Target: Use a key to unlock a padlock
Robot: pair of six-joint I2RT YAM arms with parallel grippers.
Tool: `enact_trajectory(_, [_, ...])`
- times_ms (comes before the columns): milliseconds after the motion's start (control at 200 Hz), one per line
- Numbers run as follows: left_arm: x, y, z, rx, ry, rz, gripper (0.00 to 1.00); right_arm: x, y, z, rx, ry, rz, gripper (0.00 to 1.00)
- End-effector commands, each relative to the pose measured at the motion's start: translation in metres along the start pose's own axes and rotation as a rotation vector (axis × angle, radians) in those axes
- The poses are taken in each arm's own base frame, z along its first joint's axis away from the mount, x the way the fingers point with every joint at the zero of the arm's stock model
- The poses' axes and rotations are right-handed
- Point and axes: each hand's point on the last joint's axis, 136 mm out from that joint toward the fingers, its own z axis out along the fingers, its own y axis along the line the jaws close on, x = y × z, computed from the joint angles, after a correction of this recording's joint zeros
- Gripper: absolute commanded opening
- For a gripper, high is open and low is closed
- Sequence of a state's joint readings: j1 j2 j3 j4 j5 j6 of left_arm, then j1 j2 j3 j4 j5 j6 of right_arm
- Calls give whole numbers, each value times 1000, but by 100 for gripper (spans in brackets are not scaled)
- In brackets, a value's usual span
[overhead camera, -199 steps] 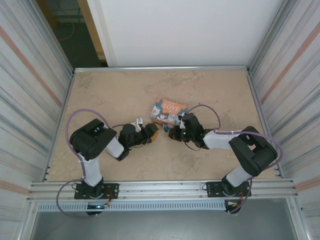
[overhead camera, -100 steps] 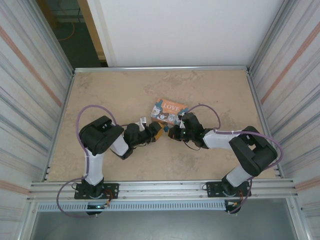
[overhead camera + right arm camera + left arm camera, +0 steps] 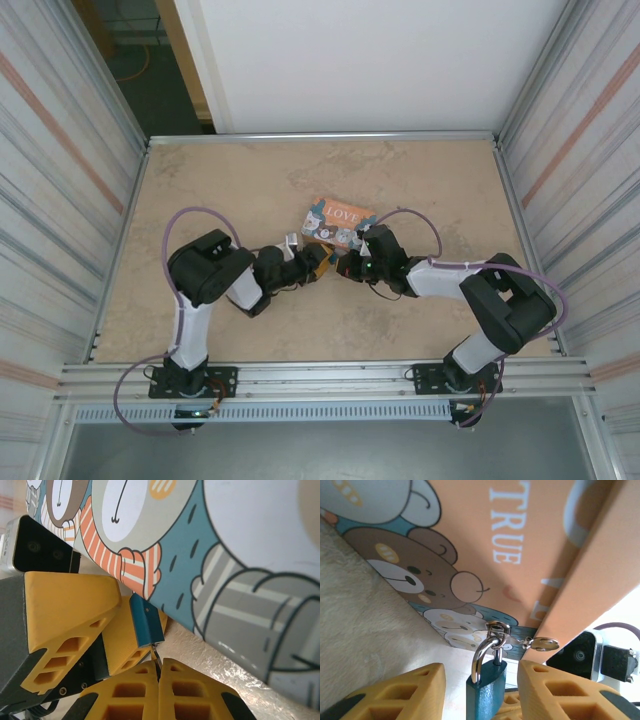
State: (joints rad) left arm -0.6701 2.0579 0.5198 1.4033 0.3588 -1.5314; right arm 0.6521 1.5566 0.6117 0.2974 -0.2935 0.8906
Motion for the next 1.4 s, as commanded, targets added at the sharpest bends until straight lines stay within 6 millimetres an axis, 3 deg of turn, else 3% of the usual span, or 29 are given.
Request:
enact_trajectory(0, [4, 2, 6, 4, 16, -13, 40, -12, 22, -8, -58, -18, 15, 0])
enact_trajectory(386, [4, -5, 11, 23, 25, -15, 34, -16, 29, -10, -98, -20, 49, 0])
enact_trajectory(411, [4, 6, 12, -1, 25, -27, 34, -16, 30, -10, -103, -18, 53, 0])
enact_trajectory(752, [2, 12, 7, -24, -3, -20, 20, -20, 31, -15, -130, -31, 92, 0])
enact_trajectory(892, [1, 16, 4, -38, -16, -17, 12, -18, 25, -21, -84, -38, 62, 9])
enact_trajectory(922, [1, 4, 3, -14, -16, -4, 11, -18, 22, -23, -70, -42, 53, 11])
enact_trajectory(1217, [1, -11, -6, -47, -32, 31, 1, -18, 1, -58, 60, -107, -61, 30])
enact_trajectory(1398, [7, -19, -7, -62, -27, 1, 0, -29, 8, -86, 60, -200, -183, 44])
